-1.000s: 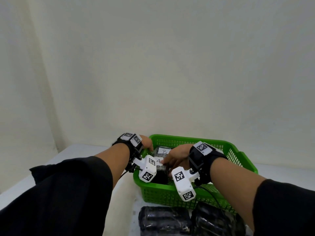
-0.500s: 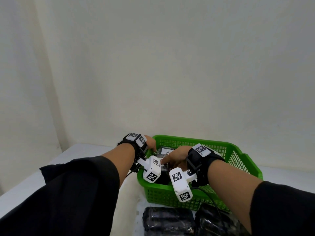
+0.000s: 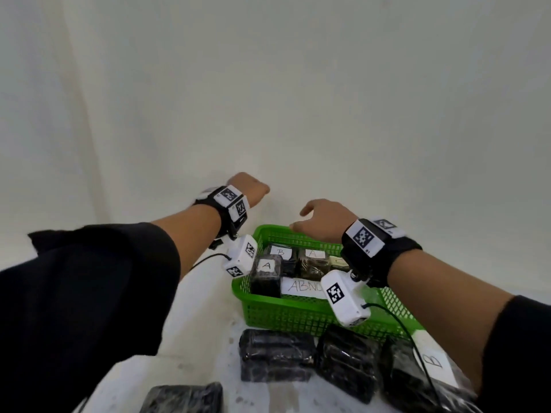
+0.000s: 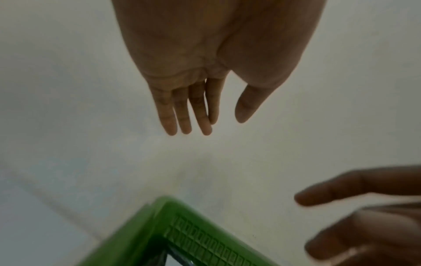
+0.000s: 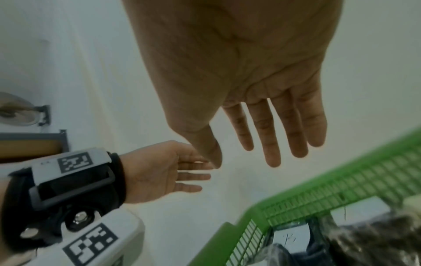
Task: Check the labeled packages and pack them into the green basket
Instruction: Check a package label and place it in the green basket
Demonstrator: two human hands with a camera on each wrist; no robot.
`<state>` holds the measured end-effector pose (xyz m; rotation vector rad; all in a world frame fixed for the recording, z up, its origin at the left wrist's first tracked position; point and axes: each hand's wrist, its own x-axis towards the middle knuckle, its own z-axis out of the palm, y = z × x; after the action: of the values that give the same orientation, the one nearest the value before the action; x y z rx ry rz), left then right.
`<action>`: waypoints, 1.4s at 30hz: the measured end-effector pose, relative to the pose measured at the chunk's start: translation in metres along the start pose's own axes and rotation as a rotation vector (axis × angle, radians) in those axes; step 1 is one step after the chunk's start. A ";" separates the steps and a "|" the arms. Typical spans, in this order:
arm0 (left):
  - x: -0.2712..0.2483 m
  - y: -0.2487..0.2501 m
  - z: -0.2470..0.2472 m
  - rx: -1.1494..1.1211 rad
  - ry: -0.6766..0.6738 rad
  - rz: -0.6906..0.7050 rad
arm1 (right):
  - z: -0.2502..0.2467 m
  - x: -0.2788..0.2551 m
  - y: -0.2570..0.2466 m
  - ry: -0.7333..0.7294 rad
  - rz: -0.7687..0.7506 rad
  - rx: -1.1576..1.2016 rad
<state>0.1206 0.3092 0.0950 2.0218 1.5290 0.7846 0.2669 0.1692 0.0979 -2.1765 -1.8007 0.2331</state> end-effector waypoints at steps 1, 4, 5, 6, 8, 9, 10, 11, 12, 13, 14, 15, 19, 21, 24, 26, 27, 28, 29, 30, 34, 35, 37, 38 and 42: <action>-0.012 0.009 -0.009 0.054 0.027 0.058 | -0.006 -0.009 0.001 0.006 -0.021 -0.027; -0.053 0.025 -0.025 0.225 0.002 0.258 | -0.014 -0.041 0.006 -0.024 -0.052 -0.069; -0.064 0.027 -0.027 0.280 -0.029 0.285 | -0.015 -0.052 0.008 -0.038 -0.050 -0.084; -0.074 0.026 -0.027 0.318 -0.054 0.314 | -0.015 -0.064 0.009 -0.049 -0.048 -0.097; -0.100 0.026 -0.030 0.367 -0.086 0.344 | -0.013 -0.087 0.011 -0.049 -0.051 -0.118; -0.113 0.026 -0.032 0.389 -0.097 0.365 | -0.013 -0.097 0.012 -0.044 -0.055 -0.125; -0.127 0.027 -0.032 0.420 -0.110 0.383 | -0.012 -0.108 0.013 -0.040 -0.060 -0.134; -0.143 0.028 -0.033 0.456 -0.123 0.403 | -0.011 -0.118 0.015 -0.041 -0.060 -0.142; -0.156 0.028 -0.033 0.483 -0.139 0.420 | -0.011 -0.128 0.016 -0.045 -0.059 -0.148; -0.170 0.028 -0.033 0.509 -0.158 0.432 | -0.011 -0.138 0.018 -0.054 -0.053 -0.150; -0.184 0.028 -0.034 0.524 -0.178 0.444 | -0.012 -0.148 0.020 -0.063 -0.049 -0.153; -0.198 0.029 -0.035 0.530 -0.191 0.462 | -0.012 -0.157 0.022 -0.065 -0.047 -0.158; -0.239 0.023 -0.036 0.517 -0.219 0.482 | -0.013 -0.191 0.031 -0.076 -0.051 -0.174; -0.258 0.018 -0.034 0.502 -0.236 0.488 | -0.011 -0.209 0.034 -0.085 -0.053 -0.178; -0.284 0.011 -0.029 0.500 -0.284 0.484 | -0.006 -0.235 0.040 -0.112 -0.045 -0.185; -0.299 0.006 -0.025 0.499 -0.315 0.487 | -0.001 -0.250 0.046 -0.129 -0.037 -0.187; -0.305 0.005 -0.022 0.495 -0.324 0.492 | 0.002 -0.256 0.050 -0.137 -0.033 -0.187; -0.311 0.004 -0.020 0.493 -0.333 0.499 | 0.004 -0.261 0.053 -0.145 -0.027 -0.187; -0.317 0.002 -0.017 0.492 -0.345 0.500 | 0.007 -0.267 0.056 -0.155 -0.020 -0.188; -0.323 0.002 -0.014 0.491 -0.360 0.503 | 0.011 -0.270 0.059 -0.164 -0.018 -0.190; -0.344 0.003 0.001 0.476 -0.431 0.523 | 0.020 -0.288 0.068 -0.211 -0.003 -0.201; -0.347 0.003 0.005 0.469 -0.447 0.526 | 0.021 -0.292 0.070 -0.226 0.001 -0.204; -0.352 0.003 0.015 0.475 -0.479 0.525 | 0.025 -0.298 0.072 -0.254 0.003 -0.209; -0.353 0.002 0.021 0.494 -0.495 0.519 | 0.027 -0.300 0.074 -0.270 0.001 -0.208; -0.354 -0.003 0.042 0.557 -0.566 0.477 | 0.037 -0.305 0.077 -0.311 -0.031 -0.214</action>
<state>0.0734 -0.0338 0.0086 2.7524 1.0073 -0.1172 0.2662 -0.1364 0.0159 -2.3622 -2.1106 0.4091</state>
